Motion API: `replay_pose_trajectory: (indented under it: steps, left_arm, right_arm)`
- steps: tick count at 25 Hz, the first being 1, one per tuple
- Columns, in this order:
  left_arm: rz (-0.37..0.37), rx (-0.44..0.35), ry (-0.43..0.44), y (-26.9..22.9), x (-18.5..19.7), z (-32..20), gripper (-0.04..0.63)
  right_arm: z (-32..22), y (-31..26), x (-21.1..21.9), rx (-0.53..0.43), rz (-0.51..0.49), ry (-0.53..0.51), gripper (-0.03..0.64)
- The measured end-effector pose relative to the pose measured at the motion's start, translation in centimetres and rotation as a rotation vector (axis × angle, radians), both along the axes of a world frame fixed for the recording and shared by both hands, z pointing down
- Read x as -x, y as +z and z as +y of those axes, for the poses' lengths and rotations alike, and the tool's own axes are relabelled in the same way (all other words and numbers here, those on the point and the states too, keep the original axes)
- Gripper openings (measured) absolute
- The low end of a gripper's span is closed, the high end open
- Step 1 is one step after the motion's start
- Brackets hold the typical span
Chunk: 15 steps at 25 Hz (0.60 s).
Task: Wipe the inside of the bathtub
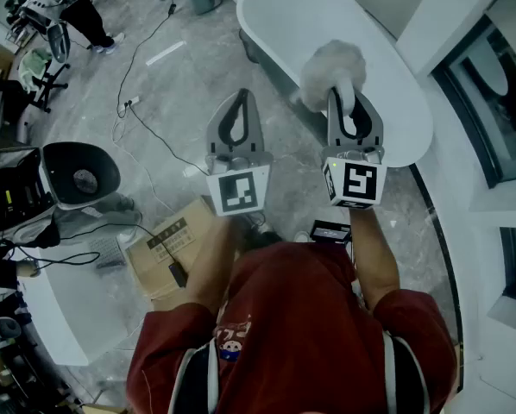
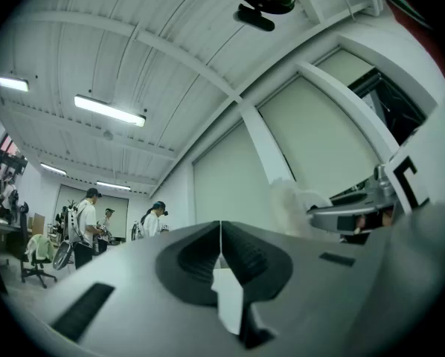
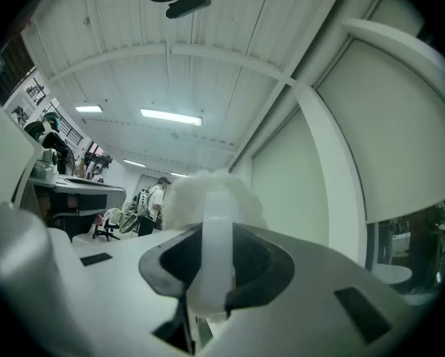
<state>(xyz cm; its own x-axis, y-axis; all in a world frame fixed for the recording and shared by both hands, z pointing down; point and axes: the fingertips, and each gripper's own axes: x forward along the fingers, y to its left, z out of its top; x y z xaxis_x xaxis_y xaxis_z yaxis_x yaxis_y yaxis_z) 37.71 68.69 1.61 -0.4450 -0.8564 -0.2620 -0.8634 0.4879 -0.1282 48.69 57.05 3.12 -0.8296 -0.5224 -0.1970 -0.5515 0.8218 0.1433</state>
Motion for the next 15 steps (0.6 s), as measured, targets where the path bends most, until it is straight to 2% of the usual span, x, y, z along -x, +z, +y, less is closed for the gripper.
replay_pose_trajectory:
  steps: [4,15]
  left_arm:
    - [-0.006,0.000,0.012,0.3,-0.3,-0.9,0.017]
    - [0.005,-0.021,0.039,-0.1,1.8,-2.6,0.017]
  right_arm:
    - [-0.5,0.6,0.1,-0.012,0.011,-0.004,0.095]
    - [-1.6,0.1,2.1,-0.004,0.004,0.013,0.095]
